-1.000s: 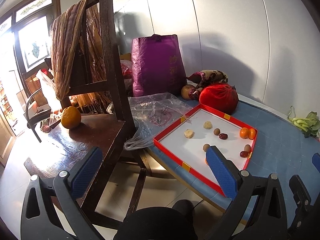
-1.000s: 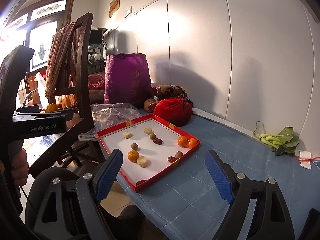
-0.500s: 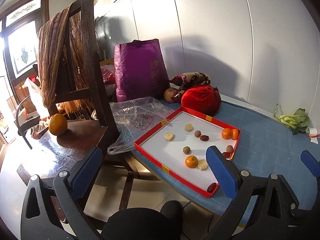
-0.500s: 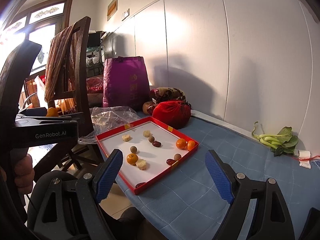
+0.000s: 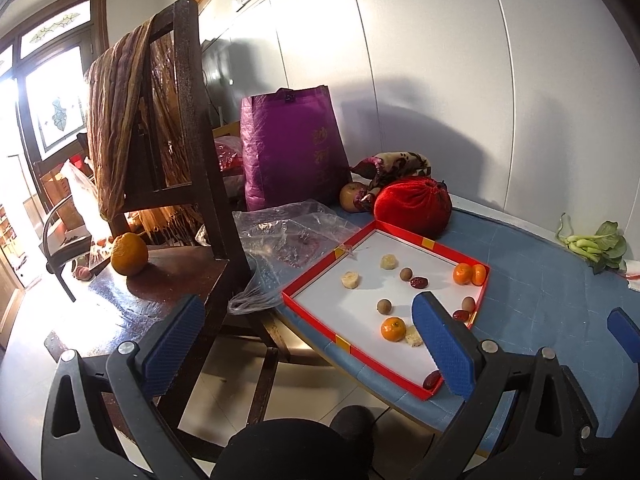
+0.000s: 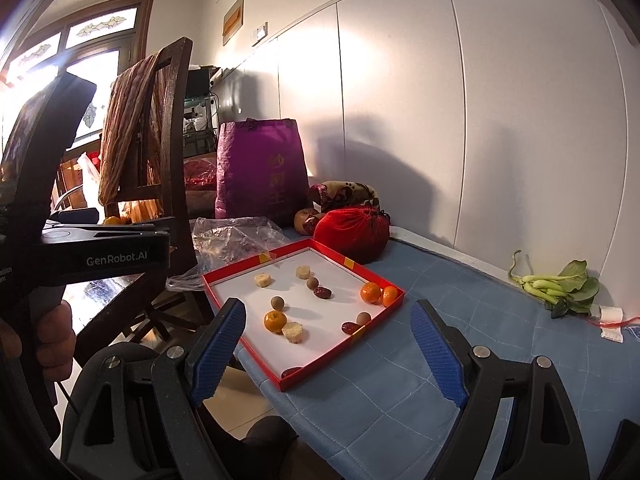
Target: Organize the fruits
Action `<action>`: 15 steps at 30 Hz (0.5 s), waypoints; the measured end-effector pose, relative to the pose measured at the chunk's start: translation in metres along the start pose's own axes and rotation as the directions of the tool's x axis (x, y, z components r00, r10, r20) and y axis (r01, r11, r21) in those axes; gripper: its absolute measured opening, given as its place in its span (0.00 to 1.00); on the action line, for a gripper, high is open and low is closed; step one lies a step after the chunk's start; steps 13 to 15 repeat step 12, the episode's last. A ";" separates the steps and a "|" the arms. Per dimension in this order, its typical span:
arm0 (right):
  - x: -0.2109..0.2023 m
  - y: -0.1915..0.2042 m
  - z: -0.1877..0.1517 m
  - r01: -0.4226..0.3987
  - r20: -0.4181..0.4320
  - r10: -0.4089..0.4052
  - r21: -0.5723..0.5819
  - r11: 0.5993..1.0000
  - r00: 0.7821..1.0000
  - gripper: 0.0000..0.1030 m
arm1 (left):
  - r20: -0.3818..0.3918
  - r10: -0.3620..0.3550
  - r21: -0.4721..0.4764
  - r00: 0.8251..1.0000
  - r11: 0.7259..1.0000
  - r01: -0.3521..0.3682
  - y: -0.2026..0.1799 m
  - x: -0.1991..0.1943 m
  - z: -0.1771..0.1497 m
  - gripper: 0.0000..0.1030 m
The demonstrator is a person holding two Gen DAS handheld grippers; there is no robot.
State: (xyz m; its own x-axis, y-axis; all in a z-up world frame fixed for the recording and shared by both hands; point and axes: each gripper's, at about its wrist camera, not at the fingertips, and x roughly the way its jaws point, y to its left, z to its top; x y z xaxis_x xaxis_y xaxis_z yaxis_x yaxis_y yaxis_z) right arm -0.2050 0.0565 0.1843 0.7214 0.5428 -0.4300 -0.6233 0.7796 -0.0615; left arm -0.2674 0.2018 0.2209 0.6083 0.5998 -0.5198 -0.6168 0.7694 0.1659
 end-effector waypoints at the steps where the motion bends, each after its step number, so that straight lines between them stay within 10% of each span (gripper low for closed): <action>1: -0.001 0.000 0.001 0.000 0.002 0.000 0.000 1.000 1.000 0.83 | 0.001 -0.011 0.010 1.000 1.000 0.011 -0.005 -0.001 0.002 1.00; 15: -0.014 -0.057 0.008 0.137 -0.003 -0.137 0.031 0.990 0.991 0.83 | 0.016 -0.244 0.078 0.970 0.967 0.242 -0.110 0.009 0.041 1.00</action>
